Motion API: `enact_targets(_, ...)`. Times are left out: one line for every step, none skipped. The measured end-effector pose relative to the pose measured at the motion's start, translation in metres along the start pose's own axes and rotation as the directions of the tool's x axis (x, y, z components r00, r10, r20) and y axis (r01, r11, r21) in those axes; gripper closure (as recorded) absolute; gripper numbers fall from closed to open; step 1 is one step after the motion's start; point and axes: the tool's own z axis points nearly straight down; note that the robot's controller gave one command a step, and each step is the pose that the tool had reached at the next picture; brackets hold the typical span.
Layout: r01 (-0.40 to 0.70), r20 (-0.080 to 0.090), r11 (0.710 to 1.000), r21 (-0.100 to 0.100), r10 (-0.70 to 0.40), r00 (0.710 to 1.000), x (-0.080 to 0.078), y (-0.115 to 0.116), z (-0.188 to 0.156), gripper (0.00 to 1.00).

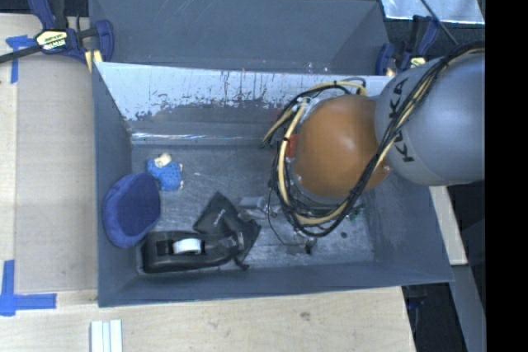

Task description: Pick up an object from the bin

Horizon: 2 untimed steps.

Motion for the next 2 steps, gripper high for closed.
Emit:
enact_targets(-0.059, 0.007, 0.998, 0.004, 0.059, 0.998, -0.0128, -0.0154, -0.0001, 0.00)
enact_targets(-0.259, 0.013, 0.966, 0.005, 0.259, 0.966, -0.0196, -0.0243, -0.0001, 0.00)
